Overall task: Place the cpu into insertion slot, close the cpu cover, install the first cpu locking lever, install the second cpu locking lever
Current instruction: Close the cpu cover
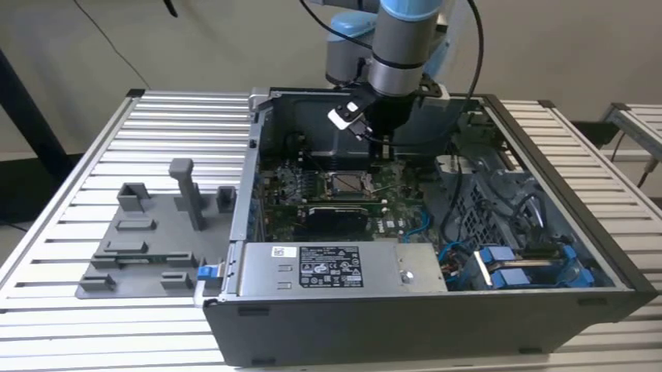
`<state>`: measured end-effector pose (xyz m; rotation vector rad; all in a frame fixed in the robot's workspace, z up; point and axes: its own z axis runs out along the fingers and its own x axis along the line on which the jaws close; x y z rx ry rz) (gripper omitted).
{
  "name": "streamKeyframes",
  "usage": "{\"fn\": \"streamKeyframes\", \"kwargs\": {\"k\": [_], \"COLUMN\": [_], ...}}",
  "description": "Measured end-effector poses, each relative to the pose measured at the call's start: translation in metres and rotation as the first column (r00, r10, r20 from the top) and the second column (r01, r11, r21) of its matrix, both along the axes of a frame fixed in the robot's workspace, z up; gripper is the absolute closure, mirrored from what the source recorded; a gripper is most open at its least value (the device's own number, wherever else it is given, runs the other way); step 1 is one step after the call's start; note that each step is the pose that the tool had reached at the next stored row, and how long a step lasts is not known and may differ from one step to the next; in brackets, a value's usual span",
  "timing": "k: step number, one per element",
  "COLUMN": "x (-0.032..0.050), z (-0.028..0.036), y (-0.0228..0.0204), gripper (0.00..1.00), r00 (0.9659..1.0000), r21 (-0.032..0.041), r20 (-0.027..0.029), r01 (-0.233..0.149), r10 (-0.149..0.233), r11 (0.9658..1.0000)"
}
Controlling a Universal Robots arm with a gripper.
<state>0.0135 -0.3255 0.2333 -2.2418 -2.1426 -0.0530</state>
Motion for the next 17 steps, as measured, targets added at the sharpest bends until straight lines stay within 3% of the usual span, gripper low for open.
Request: {"fn": "streamKeyframes", "kwargs": {"k": [5,11,12,17], "x": [0.0185,0.0202,0.0212,0.0318], "z": [0.0001,0.0001,0.0,0.0006], "y": [-0.0006,-0.0008,-0.0009,-0.0021], "gripper": [0.89,0.89,0.89,0.89], "r00": [0.9999,0.9998,0.9997,0.9981], "r21": [0.0002,0.002,0.0021,0.0018], "r20": [-0.0163,-0.0182,-0.0225,-0.0621], "r01": [0.0,0.0,0.0,0.0], "r10": [0.0,0.0,0.0,0.0], "r11": [1.0,1.0,1.0,1.0]}}
